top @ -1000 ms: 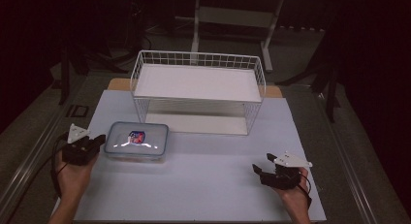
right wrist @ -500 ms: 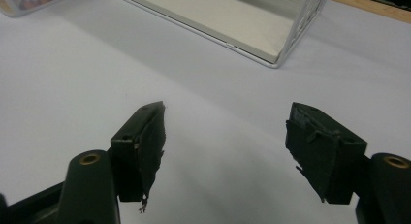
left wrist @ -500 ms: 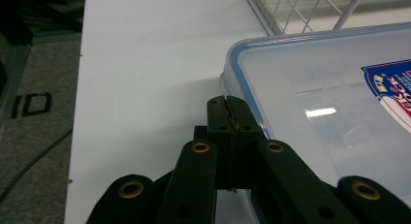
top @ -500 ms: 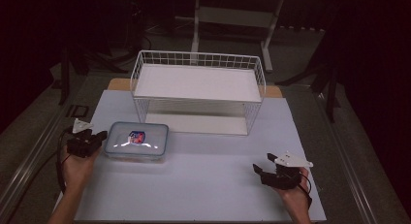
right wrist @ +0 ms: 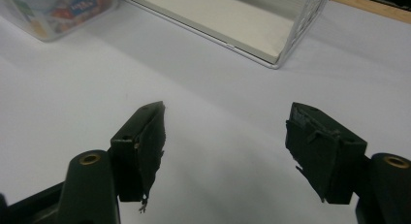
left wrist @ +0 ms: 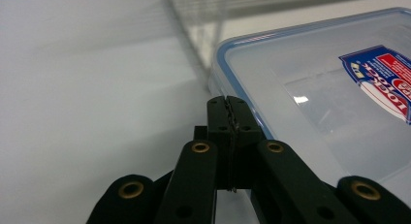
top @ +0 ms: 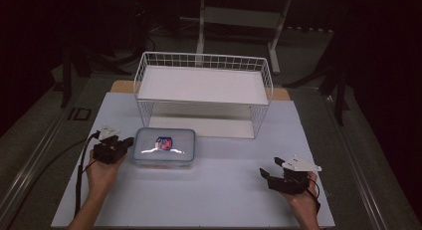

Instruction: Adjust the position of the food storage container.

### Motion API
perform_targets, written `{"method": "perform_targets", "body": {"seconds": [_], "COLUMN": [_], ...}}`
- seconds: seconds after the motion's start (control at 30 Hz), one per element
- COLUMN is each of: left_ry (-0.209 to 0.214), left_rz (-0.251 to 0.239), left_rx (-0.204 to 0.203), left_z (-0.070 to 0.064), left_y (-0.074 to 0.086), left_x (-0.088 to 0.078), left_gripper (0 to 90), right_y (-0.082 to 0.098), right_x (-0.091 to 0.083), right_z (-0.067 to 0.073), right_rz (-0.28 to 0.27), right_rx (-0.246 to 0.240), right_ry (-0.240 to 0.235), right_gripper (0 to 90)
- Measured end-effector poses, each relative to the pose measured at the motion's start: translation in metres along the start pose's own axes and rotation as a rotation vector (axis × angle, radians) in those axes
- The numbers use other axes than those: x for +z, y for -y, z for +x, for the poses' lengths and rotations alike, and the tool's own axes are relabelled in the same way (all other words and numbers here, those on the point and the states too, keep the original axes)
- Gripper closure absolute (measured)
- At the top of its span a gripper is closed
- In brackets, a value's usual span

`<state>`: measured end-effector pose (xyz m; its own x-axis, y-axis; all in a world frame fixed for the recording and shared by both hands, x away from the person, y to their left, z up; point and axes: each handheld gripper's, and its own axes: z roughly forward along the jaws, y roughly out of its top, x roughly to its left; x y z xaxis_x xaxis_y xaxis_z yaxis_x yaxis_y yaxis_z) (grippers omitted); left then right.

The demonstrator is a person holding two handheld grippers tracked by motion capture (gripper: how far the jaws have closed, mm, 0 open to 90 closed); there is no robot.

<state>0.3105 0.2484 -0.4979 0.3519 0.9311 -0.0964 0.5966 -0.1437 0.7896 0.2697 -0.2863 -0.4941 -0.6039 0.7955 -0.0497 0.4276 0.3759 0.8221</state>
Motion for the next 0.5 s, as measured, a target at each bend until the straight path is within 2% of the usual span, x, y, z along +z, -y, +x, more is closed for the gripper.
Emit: {"method": "perform_targets", "body": {"seconds": [0.13, 0.17, 0.3, 0.37, 0.5], "left_ry": [0.028, 0.028, 0.063, 0.068, 0.100], "left_rz": [-0.002, -0.002, -0.003, -0.004, 0.000], "left_rx": [0.010, 0.010, 0.018, 0.021, 0.038], "left_z": [-0.015, -0.015, -0.032, -0.035, -0.054], "left_y": [-0.003, -0.003, -0.005, -0.005, -0.007], "left_x": [0.007, 0.007, 0.013, 0.014, 0.020], "left_gripper": [89.7, 89.7, 89.7, 89.7, 89.7], "right_y": [0.000, 0.000, 0.000, 0.000, -0.001], "right_x": [0.000, 0.000, 0.000, 0.000, 0.001], "right_z": [0.001, 0.001, 0.001, 0.001, 0.001], "right_rz": [-0.003, -0.003, -0.003, -0.003, 0.001], "right_rx": [-0.002, -0.002, -0.001, -0.001, -0.001], "right_ry": [-0.001, -0.001, -0.002, -0.002, -0.003], "right_gripper": [29.9, 29.9, 29.9, 29.9, 29.9]}}
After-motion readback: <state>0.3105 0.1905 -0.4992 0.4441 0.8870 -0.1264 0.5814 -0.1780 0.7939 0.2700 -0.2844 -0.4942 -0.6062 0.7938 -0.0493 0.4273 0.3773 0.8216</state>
